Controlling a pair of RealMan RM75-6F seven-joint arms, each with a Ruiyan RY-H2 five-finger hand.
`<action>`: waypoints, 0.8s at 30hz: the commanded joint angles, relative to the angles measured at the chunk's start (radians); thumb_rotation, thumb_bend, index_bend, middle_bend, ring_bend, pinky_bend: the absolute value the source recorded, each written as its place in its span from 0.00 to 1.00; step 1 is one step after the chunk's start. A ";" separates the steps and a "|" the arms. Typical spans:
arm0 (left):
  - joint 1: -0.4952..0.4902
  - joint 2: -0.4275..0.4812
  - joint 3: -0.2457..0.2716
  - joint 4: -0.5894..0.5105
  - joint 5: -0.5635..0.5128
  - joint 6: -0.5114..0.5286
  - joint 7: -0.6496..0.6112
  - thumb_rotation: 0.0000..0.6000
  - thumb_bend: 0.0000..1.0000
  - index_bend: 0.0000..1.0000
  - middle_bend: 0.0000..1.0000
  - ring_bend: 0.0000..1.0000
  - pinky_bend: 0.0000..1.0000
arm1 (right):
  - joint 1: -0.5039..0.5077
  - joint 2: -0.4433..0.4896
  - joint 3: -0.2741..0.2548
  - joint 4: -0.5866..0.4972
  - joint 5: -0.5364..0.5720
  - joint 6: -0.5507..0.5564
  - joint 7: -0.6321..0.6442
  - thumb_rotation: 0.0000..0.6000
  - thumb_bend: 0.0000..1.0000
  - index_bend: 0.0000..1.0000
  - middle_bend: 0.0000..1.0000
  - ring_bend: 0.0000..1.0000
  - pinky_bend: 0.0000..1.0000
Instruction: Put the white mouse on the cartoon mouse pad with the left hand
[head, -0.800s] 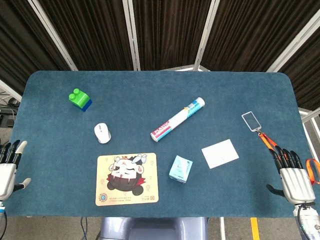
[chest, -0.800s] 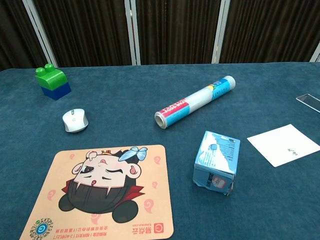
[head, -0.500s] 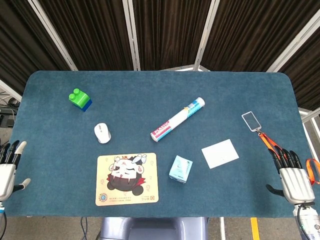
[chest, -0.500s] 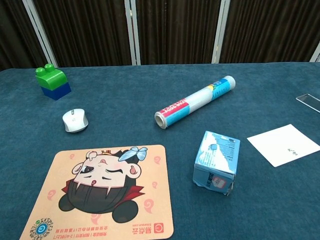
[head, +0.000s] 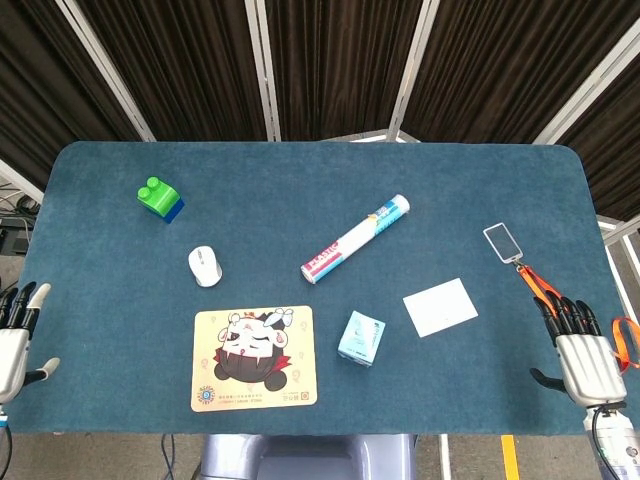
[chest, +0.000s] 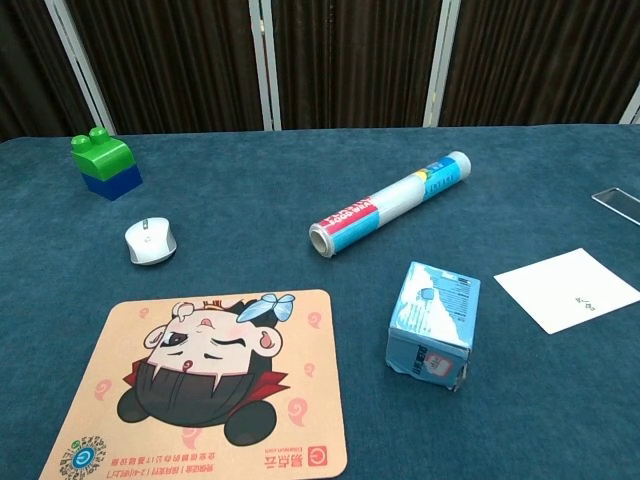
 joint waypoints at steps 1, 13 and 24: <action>0.001 0.000 0.000 -0.002 0.001 0.002 0.001 1.00 0.05 0.00 0.00 0.00 0.00 | 0.000 0.001 -0.001 0.002 0.000 -0.001 0.004 1.00 0.13 0.00 0.00 0.00 0.00; -0.004 -0.001 -0.001 -0.001 0.003 -0.005 0.010 1.00 0.05 0.00 0.00 0.00 0.00 | -0.007 0.004 -0.003 0.000 -0.001 0.010 0.008 1.00 0.13 0.00 0.00 0.00 0.00; -0.141 0.095 -0.021 -0.027 0.031 -0.201 0.026 1.00 0.06 0.05 0.00 0.00 0.00 | -0.012 0.003 -0.002 -0.001 0.001 0.019 0.009 1.00 0.13 0.00 0.00 0.00 0.00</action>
